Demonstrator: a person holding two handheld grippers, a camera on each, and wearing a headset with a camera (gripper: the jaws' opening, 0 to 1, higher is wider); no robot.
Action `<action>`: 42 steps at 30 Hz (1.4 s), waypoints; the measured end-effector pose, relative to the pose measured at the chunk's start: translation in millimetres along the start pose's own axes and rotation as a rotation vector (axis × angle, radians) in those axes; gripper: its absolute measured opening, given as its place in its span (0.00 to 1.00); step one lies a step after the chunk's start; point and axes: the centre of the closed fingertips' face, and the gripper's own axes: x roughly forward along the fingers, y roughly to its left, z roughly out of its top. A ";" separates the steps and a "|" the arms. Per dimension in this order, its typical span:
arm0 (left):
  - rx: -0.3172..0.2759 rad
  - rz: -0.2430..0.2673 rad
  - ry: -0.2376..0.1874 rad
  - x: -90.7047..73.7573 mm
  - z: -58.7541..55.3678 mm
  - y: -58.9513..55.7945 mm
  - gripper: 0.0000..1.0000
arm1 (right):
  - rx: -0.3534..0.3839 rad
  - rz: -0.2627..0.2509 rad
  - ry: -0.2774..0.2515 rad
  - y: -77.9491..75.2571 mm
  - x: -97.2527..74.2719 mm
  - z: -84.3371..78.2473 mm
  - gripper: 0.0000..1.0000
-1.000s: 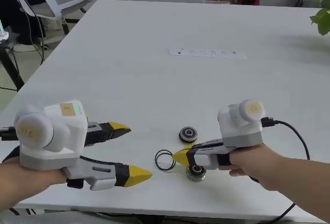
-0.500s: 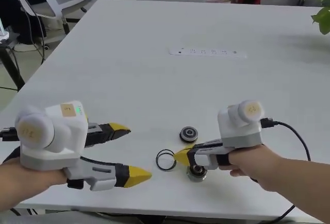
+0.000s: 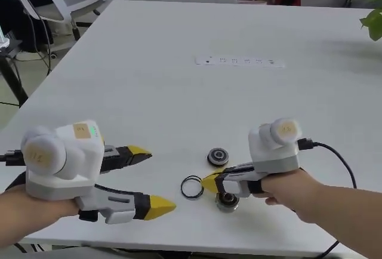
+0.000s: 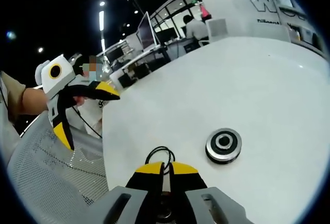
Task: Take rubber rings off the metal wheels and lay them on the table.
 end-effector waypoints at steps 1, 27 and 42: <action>-0.002 0.000 0.001 -0.1 -0.7 0.2 0.65 | 0.000 -0.002 0.000 -0.4 0.1 0.0 0.02; -0.003 0.012 -0.007 4.0 9.0 10.6 0.64 | -0.013 -0.034 -0.070 -7.7 -24.9 19.9 0.13; 0.013 0.011 -0.019 15.3 25.3 19.6 0.64 | -0.047 -0.077 -0.103 -16.8 -46.2 26.4 0.24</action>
